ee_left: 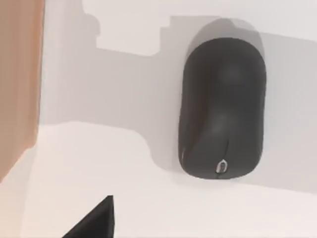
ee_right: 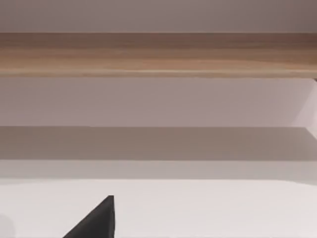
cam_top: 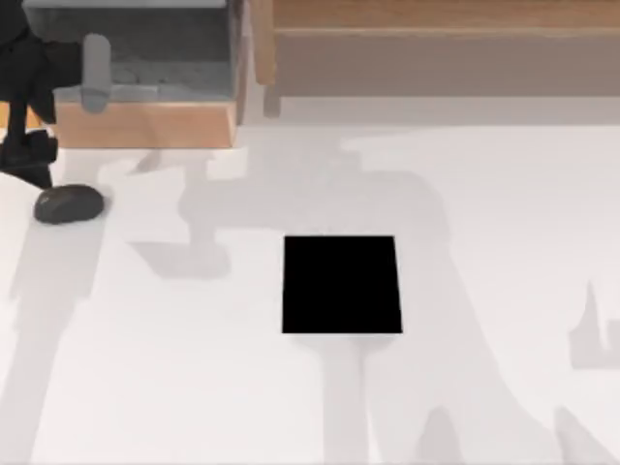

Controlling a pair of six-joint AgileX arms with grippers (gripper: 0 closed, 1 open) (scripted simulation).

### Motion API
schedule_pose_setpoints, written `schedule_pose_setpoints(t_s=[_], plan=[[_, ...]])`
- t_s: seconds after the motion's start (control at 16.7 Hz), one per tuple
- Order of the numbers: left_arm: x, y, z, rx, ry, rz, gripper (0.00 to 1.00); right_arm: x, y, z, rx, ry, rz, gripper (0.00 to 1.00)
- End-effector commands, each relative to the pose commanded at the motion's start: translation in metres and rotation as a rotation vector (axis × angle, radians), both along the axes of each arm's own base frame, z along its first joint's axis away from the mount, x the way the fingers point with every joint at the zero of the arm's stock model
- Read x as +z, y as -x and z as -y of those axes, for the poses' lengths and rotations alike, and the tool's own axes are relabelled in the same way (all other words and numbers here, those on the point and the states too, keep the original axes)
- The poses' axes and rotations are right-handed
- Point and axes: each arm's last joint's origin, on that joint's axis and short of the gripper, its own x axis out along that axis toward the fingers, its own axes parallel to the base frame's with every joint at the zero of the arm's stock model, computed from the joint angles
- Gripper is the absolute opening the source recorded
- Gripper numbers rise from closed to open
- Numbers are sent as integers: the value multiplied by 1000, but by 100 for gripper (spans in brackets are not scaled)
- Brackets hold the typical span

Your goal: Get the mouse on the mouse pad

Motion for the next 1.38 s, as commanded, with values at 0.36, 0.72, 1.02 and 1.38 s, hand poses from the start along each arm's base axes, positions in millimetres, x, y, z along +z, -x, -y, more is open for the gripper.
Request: schedule_pose_setpoints(t_s=[0.36, 0.72, 1.02, 1.38], plan=[[-3, 2, 1, -1, 1, 0, 100, 0, 0, 0, 0, 0, 0, 100], [-43, 7, -1, 0, 0, -1, 100, 0, 0, 0, 0, 0, 0, 100], [-95, 2, 0, 0, 0, -5, 100, 0, 0, 0, 0, 0, 0, 100], [-100, 0, 0, 0, 0, 0, 92, 0, 0, 0, 0, 0, 0, 100]])
